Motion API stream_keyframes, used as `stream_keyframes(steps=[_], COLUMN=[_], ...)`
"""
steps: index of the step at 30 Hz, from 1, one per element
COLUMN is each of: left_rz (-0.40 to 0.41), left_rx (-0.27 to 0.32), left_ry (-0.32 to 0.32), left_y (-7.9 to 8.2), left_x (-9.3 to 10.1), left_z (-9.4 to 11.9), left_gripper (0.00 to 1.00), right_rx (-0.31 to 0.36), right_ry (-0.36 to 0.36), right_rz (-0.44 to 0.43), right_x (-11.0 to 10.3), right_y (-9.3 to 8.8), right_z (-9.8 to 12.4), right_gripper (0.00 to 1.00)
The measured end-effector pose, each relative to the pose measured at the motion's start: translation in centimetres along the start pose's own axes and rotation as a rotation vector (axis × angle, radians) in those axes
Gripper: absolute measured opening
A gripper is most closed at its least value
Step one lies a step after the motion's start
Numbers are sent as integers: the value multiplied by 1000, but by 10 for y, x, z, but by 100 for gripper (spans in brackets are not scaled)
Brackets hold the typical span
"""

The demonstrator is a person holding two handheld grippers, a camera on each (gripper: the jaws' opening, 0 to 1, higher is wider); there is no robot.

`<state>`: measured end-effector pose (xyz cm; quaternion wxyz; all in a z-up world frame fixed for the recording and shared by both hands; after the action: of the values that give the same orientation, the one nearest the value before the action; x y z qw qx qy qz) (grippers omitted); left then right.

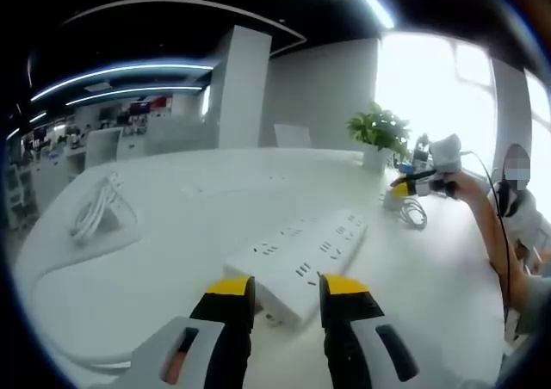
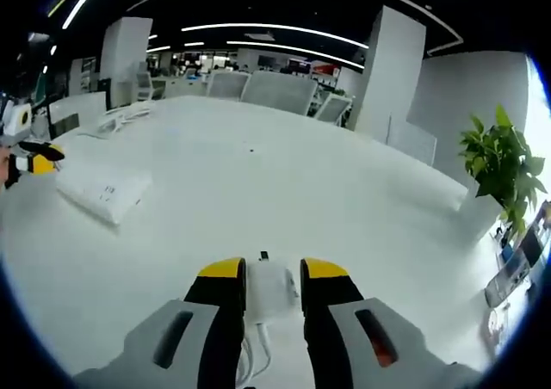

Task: Straighten the power strip on the desk, plug the charger into it

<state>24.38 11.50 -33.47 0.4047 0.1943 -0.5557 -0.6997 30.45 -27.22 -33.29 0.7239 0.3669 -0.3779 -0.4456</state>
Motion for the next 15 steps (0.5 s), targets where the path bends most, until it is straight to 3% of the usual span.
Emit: stream_keyframes(steps=[15], left_rz=[7], left_rx=[0], left_ry=[-6], left_y=[-1], left_x=[1], left_z=[0], left_gripper=[31], right_rx=[-62], right_ry=[4], right_rz=[-18], right_x=[0], right_y=[-15], right_z=[0], right_gripper=[26])
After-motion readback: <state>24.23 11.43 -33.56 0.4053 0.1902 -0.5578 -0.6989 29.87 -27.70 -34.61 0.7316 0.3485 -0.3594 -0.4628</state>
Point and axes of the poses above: the point that each gripper's makers call its tool centre point, and the gripper's own axes: z roughly backward along the fingers, x roughly to its right, y roughly out of its top, the point moved 2 cm from there along z, roughly backward along the fingers, and after that the axes turned 5 degrees about x, right-handed, at the moved point
